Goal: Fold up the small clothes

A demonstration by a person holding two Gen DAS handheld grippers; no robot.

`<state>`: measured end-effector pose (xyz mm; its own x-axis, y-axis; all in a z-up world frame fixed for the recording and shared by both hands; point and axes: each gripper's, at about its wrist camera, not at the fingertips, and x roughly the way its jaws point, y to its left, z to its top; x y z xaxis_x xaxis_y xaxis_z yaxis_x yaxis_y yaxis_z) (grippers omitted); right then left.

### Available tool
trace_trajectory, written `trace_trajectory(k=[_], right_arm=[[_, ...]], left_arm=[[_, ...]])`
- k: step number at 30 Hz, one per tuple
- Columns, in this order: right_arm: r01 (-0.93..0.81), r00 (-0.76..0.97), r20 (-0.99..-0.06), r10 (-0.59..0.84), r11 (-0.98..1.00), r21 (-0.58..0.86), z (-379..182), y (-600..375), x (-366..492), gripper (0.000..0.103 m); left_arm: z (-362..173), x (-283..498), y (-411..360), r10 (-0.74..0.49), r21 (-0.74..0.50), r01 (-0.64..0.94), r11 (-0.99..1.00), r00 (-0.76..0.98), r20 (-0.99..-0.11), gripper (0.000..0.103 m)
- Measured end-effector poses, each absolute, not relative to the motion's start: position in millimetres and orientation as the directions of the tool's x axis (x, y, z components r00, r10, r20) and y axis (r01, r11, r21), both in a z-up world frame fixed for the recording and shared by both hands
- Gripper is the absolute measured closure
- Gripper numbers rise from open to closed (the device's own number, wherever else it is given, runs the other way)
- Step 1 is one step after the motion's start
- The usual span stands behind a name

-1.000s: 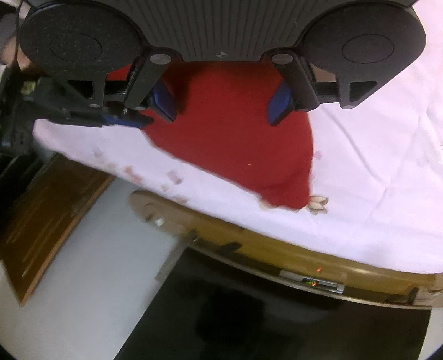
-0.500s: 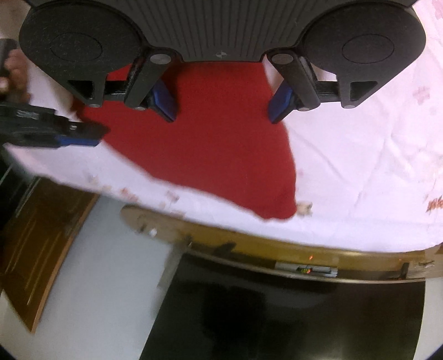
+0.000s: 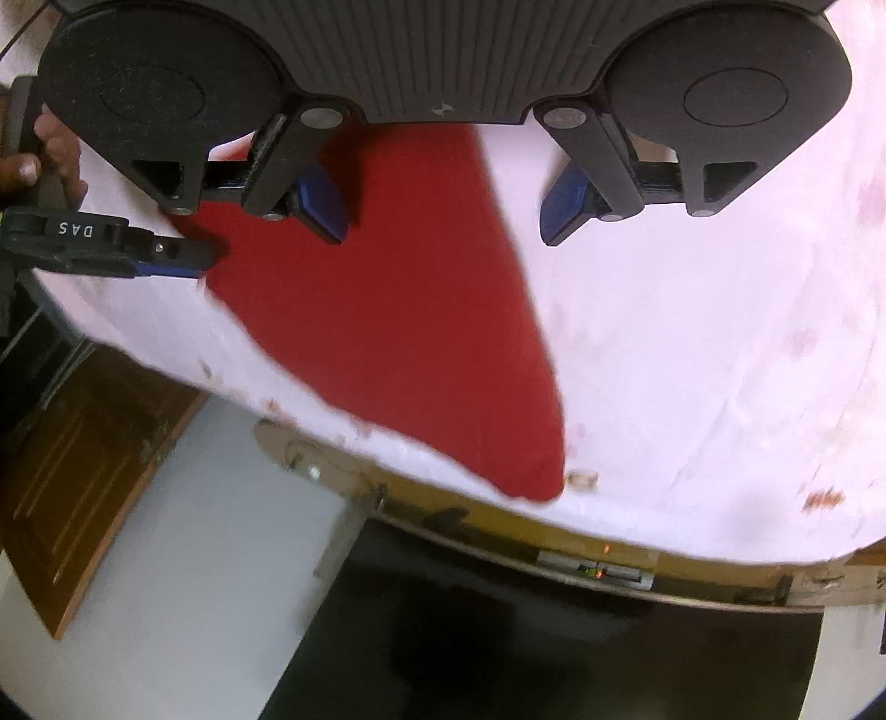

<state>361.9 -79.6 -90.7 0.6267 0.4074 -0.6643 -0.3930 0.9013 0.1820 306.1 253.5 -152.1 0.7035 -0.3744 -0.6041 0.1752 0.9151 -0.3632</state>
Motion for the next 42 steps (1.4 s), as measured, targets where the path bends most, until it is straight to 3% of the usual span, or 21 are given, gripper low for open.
trace_trajectory(k=[2,4,11,12,13,15,19,27,42], right_arm=[[-0.406,0.593,-0.698,0.401,0.898,0.172,-106,-77,356,0.070],[-0.369,0.592,-0.723,0.356,0.917,0.149,-119,-80,354,0.063],[-0.298,0.617,-0.710,0.339,0.936,0.188,-104,-92,337,0.057],[-0.295,0.626,-0.703,0.338,0.937,0.188,-98,-92,331,0.047],[-0.292,0.633,-0.694,0.343,0.936,0.196,-93,-92,325,0.031],[-0.289,0.648,-0.673,0.356,0.933,0.216,-81,-93,307,0.018],[-0.273,0.674,-0.649,0.353,0.935,0.224,-63,-99,270,0.003],[-0.262,0.711,-0.629,0.315,0.948,0.179,-36,-119,210,0.001],[-0.303,0.793,-0.510,0.334,0.942,0.145,17,-134,92,0.001]], left_arm=[[-164,296,253,-0.363,-0.351,0.165,0.922,0.687,-0.630,0.027],[-166,282,254,-0.335,-0.312,0.169,0.935,0.707,-0.623,0.027],[-140,245,249,-0.239,-0.261,0.090,0.961,0.743,-0.626,0.025],[-133,240,244,-0.227,-0.256,0.079,0.963,0.749,-0.622,0.008],[-125,229,237,-0.202,-0.247,0.058,0.967,0.764,-0.613,0.000],[-111,210,224,-0.172,-0.229,0.040,0.973,0.786,-0.594,0.000],[-95,180,200,-0.125,-0.173,0.022,0.985,0.781,-0.612,0.000],[-61,117,170,-0.123,-0.173,0.030,0.984,0.820,-0.559,0.000],[1,-13,122,-0.129,-0.136,0.074,0.988,0.885,-0.448,0.000]])
